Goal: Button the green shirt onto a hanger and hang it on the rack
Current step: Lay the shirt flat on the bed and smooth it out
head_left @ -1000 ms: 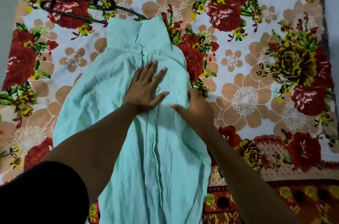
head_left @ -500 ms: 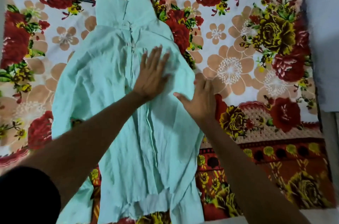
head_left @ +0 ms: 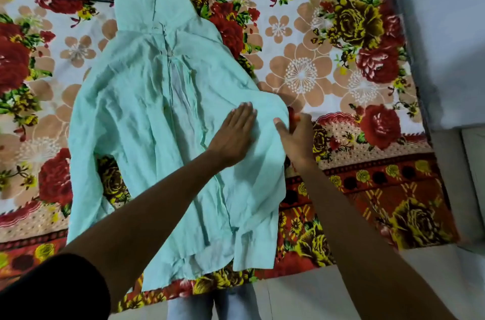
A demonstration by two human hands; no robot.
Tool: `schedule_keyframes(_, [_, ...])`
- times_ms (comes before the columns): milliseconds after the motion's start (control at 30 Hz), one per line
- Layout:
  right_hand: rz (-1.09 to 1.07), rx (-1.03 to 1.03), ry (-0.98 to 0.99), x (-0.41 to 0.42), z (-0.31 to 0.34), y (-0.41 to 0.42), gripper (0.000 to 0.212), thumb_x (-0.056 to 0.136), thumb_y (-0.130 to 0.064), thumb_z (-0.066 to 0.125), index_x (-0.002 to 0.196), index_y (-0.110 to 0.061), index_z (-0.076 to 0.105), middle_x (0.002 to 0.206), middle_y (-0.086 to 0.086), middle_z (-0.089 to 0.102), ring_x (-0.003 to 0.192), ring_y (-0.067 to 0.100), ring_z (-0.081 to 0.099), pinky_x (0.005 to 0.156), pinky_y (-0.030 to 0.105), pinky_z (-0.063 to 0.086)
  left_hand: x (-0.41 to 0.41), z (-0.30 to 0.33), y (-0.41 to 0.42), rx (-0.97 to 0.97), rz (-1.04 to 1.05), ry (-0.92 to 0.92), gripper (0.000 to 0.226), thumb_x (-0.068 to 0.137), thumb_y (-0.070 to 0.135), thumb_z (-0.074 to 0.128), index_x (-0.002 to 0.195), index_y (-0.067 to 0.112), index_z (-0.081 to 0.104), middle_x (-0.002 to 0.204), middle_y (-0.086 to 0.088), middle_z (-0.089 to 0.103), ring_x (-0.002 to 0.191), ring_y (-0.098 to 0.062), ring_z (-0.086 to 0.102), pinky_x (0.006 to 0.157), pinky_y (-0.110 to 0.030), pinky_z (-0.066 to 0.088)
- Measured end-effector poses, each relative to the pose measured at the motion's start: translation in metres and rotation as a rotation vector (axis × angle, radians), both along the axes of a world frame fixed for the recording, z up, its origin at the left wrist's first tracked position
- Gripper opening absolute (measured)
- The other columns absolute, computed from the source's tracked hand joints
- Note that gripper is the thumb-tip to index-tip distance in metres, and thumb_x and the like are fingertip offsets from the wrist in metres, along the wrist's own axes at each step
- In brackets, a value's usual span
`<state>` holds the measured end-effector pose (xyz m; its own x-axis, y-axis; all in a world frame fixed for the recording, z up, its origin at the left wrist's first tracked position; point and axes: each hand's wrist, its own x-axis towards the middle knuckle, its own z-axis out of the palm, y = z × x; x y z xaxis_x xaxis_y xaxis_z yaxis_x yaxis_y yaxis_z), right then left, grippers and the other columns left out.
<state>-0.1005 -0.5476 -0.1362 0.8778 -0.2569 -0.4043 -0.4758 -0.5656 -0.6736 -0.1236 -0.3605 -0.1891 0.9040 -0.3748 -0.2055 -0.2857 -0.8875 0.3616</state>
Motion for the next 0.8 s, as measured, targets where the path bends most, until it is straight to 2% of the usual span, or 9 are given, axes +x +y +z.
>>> schedule_keyframes(67, [0.018,-0.039,0.193,-0.031,-0.016,-0.006,0.087,0.069,-0.067,0.076,0.129,-0.009,0.054,0.123,0.009,0.067,0.113,0.028,0.065,0.097,0.047,0.055,-0.018,-0.003,-0.006,0.073,-0.024,0.046,0.073,0.103,0.045,0.039,0.161,0.006,0.017,0.17,-0.017,0.006,0.158,-0.033,0.003,0.127,-0.046,0.001])
schedule_keyframes(100, [0.043,-0.016,0.277,-0.043,-0.016,-0.008,0.086,0.068,-0.065,0.076,0.13,-0.008,0.058,0.124,0.01,0.07,0.113,0.03,0.066,0.097,0.048,0.056,-0.024,-0.003,-0.007,0.11,-0.005,0.098,0.077,0.103,0.05,0.039,0.163,0.01,0.012,0.17,-0.014,0.001,0.158,-0.032,-0.001,0.127,-0.047,0.0])
schedule_keyframes(233, [-0.073,0.119,0.188,-0.043,-0.006,-0.03,0.02,0.094,-0.034,0.07,0.084,-0.017,0.069,0.083,0.002,0.07,0.079,0.02,0.064,0.069,0.034,0.052,-0.023,0.002,-0.01,0.167,0.064,0.164,0.084,0.1,0.048,0.048,0.163,0.013,0.005,0.17,-0.017,-0.007,0.157,-0.035,-0.008,0.127,-0.05,0.001])
schedule_keyframes(333, [-0.28,0.229,0.046,-0.041,0.007,-0.052,0.018,0.102,-0.036,0.059,0.093,-0.022,0.064,0.093,0.007,0.068,0.083,0.018,0.064,0.071,0.038,0.055,-0.036,0.015,-0.026,-0.034,-0.008,0.011,0.068,0.094,0.03,0.057,0.152,0.001,0.037,0.159,-0.029,0.031,0.151,-0.042,0.026,0.123,-0.05,0.025])
schedule_keyframes(400, [-0.272,0.301,0.115,-0.053,0.006,-0.048,0.024,0.104,-0.037,0.056,0.115,-0.017,0.061,0.101,0.0,0.066,0.1,0.023,0.067,0.082,0.043,0.061,-0.062,0.02,-0.038,-0.229,-0.029,-0.1,0.051,0.094,0.039,0.055,0.129,0.002,0.061,0.129,-0.023,0.062,0.12,-0.041,0.058,0.101,-0.047,0.048])
schedule_keyframes(500, [-0.189,0.217,0.239,-0.086,0.008,-0.052,0.039,0.099,-0.044,0.061,0.127,-0.016,0.059,0.099,-0.01,0.06,0.105,0.022,0.064,0.093,0.051,0.059,-0.095,0.042,-0.07,-0.11,0.043,0.118,0.062,0.089,0.064,0.048,0.105,0.007,0.066,0.102,-0.018,0.069,0.098,-0.037,0.063,0.082,-0.043,0.048])
schedule_keyframes(567, [-0.247,0.257,0.304,-0.103,0.007,-0.055,0.047,0.097,-0.046,0.064,0.131,-0.015,0.058,0.109,-0.004,0.062,0.109,0.023,0.064,0.098,0.054,0.056,-0.094,0.044,-0.085,-0.04,0.102,0.236,0.048,0.089,0.053,0.059,0.096,0.006,0.065,0.099,-0.019,0.069,0.098,-0.038,0.064,0.079,-0.041,0.046])
schedule_keyframes(700, [-0.282,0.414,0.318,-0.15,0.012,-0.052,0.034,0.092,-0.053,0.068,0.107,-0.023,0.061,0.11,0.001,0.069,0.101,0.019,0.069,0.093,0.044,0.059,-0.089,0.05,-0.087,-0.375,0.508,0.468,0.034,0.092,0.028,0.066,0.079,-0.004,0.066,0.078,-0.021,0.068,0.078,-0.035,0.064,0.067,-0.039,0.046])
schedule_keyframes(800, [-0.19,0.662,0.327,-0.185,0.021,-0.047,0.038,0.096,-0.037,0.07,0.124,-0.013,0.064,0.116,0.007,0.075,0.105,0.021,0.073,0.083,0.033,0.062,-0.095,0.057,-0.088,-0.623,0.763,0.676,0.033,0.095,0.028,0.066,0.089,-0.004,0.072,0.087,-0.022,0.071,0.079,-0.03,0.069,0.068,-0.044,0.061])
